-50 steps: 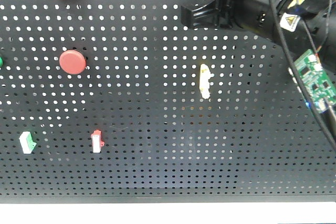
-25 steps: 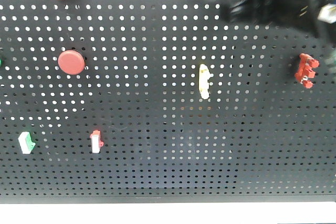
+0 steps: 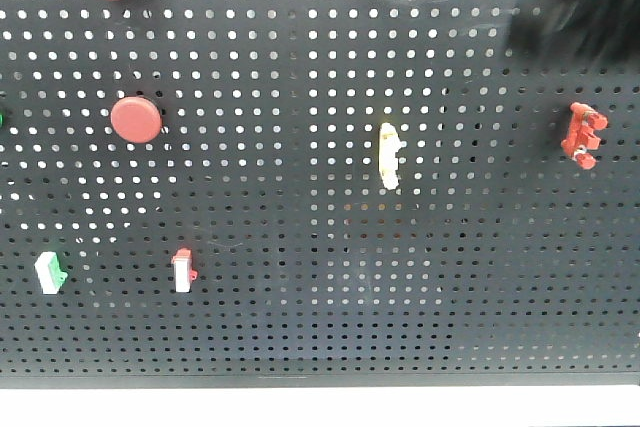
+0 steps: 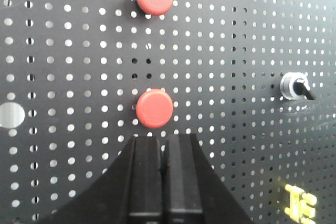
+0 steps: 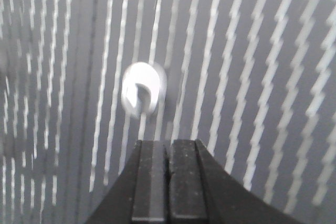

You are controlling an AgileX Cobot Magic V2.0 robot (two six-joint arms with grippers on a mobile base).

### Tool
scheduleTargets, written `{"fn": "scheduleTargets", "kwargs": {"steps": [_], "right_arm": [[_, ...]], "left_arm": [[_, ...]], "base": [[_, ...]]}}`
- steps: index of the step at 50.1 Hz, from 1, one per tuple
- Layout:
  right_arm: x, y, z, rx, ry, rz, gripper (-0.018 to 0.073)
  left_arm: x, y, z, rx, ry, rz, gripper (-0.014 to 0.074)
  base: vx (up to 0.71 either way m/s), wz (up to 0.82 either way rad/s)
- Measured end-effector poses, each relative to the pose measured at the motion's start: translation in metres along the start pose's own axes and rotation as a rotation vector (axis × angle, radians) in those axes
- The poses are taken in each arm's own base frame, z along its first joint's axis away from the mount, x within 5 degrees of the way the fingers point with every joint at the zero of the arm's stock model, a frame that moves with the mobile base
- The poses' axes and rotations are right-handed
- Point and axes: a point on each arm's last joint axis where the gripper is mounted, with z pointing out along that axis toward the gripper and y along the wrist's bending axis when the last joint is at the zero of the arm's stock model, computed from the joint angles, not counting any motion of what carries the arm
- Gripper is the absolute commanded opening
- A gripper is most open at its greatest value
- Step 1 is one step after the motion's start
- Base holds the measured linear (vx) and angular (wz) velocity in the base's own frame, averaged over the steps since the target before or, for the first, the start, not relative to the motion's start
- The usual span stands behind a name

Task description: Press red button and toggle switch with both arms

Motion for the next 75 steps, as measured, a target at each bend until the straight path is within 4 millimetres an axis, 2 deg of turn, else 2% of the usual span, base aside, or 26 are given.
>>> {"fn": "scheduleTargets", "kwargs": {"steps": [25, 30, 34, 41, 46, 47, 49, 58, 63, 75], "right_arm": [[0.006, 0.001, 0.001, 0.001, 0.034, -0.001, -0.0003], [0.006, 0.001, 0.001, 0.001, 0.034, -0.001, -0.0003], [0.006, 0.000, 0.001, 0.001, 0.035, -0.001, -0.0003], [0.007, 0.000, 0.001, 0.002, 0.036, -0.001, -0.0003], [0.007, 0.000, 0.001, 0.002, 0.036, -0.001, -0.0003], [0.007, 0.000, 0.001, 0.002, 0.037, -0.001, -0.0003], [0.007, 0.000, 0.001, 0.002, 0.037, -0.001, -0.0003], [0.007, 0.000, 0.001, 0.002, 0.037, -0.001, -0.0003], [0.007, 0.000, 0.001, 0.002, 0.037, -0.001, -0.0003], [0.007, 0.000, 0.002, 0.003, 0.043, -0.001, -0.0003]], "left_arm": [[0.003, 0.000, 0.000, 0.000, 0.006, 0.000, 0.0002], [0.010, 0.003, -0.011, -0.015, 0.018, 0.005, 0.0002], [0.023, 0.009, -0.027, -0.057, 0.035, 0.017, 0.0002], [0.063, 0.022, -0.069, -0.177, 0.086, 0.048, 0.0002], [0.106, 0.028, -0.100, -0.261, 0.153, 0.062, 0.0002], [0.121, 0.030, -0.107, -0.284, 0.184, 0.063, 0.0002], [0.138, 0.031, -0.118, -0.309, 0.214, 0.063, 0.0002], [0.215, 0.030, -0.166, -0.374, 0.305, 0.056, 0.0002], [0.234, 0.027, -0.182, -0.376, 0.284, 0.058, 0.0002], [0.239, 0.026, -0.187, -0.379, 0.313, 0.035, 0.0002]], "base": [[0.00, 0.00], [0.00, 0.00], [0.00, 0.00], [0.00, 0.00], [0.00, 0.00], [0.00, 0.00], [0.00, 0.00], [0.00, 0.00], [0.00, 0.00], [0.00, 0.00]]}}
